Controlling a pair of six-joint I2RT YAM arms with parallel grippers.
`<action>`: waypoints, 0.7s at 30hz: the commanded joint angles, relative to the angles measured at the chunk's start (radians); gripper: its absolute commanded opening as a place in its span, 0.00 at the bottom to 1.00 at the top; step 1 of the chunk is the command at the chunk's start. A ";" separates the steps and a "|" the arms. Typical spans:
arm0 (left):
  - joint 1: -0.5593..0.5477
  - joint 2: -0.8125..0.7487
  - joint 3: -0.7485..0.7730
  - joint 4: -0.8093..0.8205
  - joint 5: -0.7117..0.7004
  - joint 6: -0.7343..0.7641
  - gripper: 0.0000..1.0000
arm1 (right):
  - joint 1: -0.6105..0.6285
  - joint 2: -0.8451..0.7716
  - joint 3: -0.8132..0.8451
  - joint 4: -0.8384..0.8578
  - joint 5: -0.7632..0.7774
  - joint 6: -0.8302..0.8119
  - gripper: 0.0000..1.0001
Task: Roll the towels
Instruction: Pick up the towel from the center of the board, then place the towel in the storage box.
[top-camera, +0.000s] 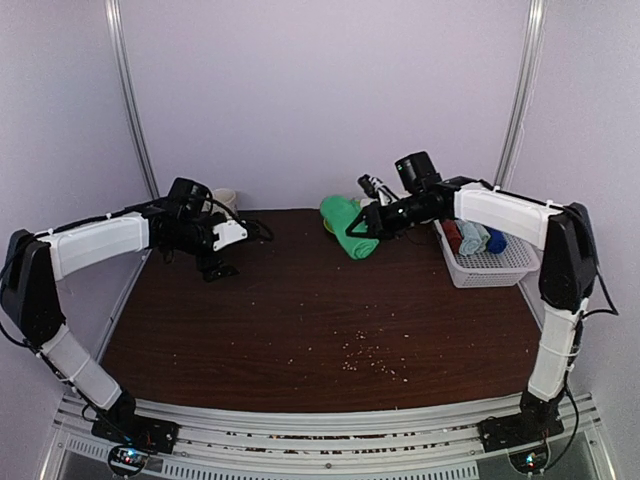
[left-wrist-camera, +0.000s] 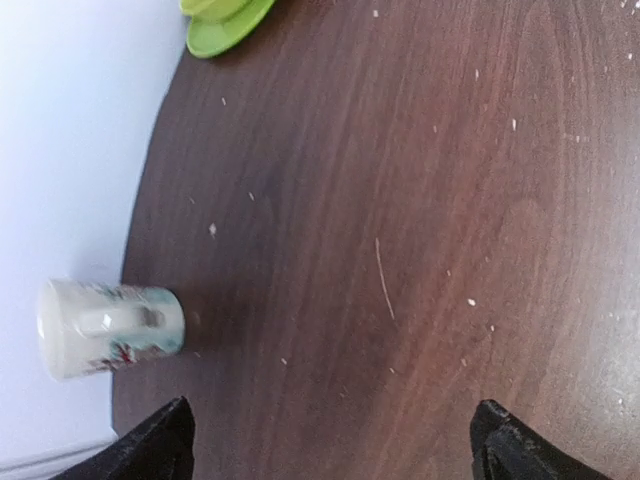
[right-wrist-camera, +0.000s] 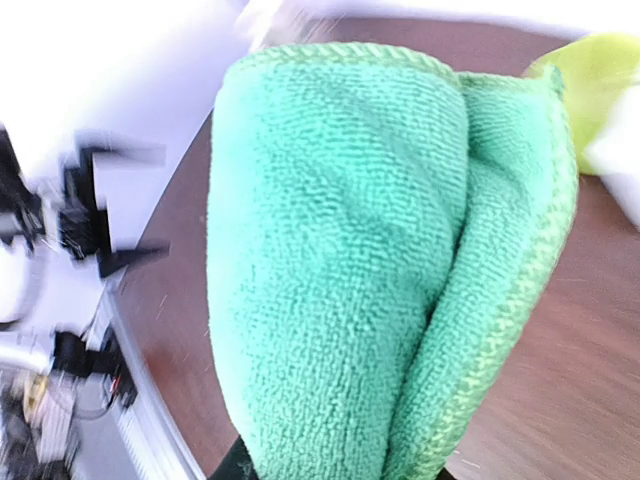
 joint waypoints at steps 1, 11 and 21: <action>0.042 -0.059 -0.121 0.066 0.000 -0.094 0.98 | -0.105 -0.169 -0.087 -0.008 0.194 0.015 0.00; 0.045 -0.189 -0.288 0.089 0.024 -0.140 0.98 | -0.358 -0.306 -0.197 -0.113 0.335 -0.050 0.00; 0.046 -0.212 -0.313 0.083 0.007 -0.150 0.98 | -0.462 -0.344 -0.315 -0.155 0.478 -0.102 0.00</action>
